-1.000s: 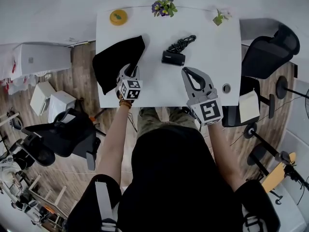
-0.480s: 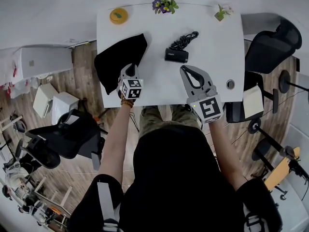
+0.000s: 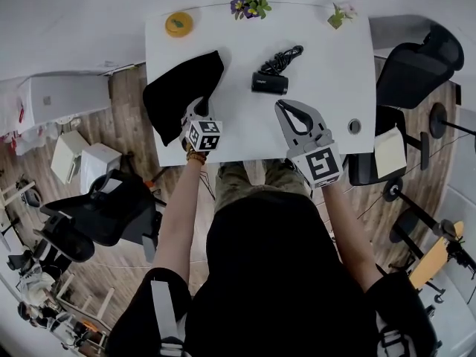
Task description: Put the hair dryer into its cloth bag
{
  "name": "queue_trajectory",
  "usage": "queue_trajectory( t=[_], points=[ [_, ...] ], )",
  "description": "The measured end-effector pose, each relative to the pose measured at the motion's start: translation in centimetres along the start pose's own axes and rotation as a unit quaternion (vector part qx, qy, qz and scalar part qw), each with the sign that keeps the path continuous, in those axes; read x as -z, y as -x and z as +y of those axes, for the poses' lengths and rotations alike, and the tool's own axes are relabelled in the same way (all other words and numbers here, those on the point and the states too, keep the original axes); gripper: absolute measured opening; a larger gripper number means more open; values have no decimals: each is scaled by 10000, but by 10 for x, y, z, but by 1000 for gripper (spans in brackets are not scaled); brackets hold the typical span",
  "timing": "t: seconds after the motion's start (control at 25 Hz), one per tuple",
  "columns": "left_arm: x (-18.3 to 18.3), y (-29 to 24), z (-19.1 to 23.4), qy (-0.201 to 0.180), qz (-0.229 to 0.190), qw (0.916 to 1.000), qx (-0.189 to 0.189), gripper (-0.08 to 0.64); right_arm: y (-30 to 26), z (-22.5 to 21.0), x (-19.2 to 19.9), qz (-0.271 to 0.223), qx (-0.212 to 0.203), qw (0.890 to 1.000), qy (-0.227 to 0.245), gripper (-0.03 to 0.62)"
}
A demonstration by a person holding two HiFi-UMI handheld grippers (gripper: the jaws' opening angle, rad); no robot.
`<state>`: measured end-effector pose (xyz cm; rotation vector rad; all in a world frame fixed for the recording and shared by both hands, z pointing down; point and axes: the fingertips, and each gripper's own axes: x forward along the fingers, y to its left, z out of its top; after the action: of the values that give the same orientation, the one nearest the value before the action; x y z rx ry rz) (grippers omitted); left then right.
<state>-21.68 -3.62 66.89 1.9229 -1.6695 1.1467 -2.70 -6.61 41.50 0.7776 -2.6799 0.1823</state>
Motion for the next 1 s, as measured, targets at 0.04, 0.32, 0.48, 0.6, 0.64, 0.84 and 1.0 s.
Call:
queue_trajectory(
  t=[0.04, 0.32, 0.48, 0.6, 0.64, 0.84, 1.0],
  points=[
    [-3, 3, 0, -2, -49, 10000, 13, 40, 0, 0, 2, 41, 16, 10000, -87, 31],
    [-47, 57, 11, 641, -1064, 9911, 468, 34, -8, 7, 22, 247, -224, 9993, -165, 31],
    [-68, 94, 13, 730, -1512, 9821, 859, 32, -23, 16, 37, 453, -489, 9963, -537, 31],
    [-78, 115, 13, 700, -1620, 9794, 984, 34, -38, 28, 56, 610, -688, 9940, -598, 32],
    [-79, 121, 13, 753, -1637, 9783, 1025, 34, -45, 34, 68, 731, -775, 9922, -640, 32],
    [-84, 136, 5, 1029, -1624, 9714, 1392, 34, -79, 63, 115, 1289, -1376, 9790, -771, 225],
    [-75, 137, -2, 963, -1498, 9729, 1477, 34, -100, 78, 109, 1167, -1617, 9754, -942, 224]
  ],
)
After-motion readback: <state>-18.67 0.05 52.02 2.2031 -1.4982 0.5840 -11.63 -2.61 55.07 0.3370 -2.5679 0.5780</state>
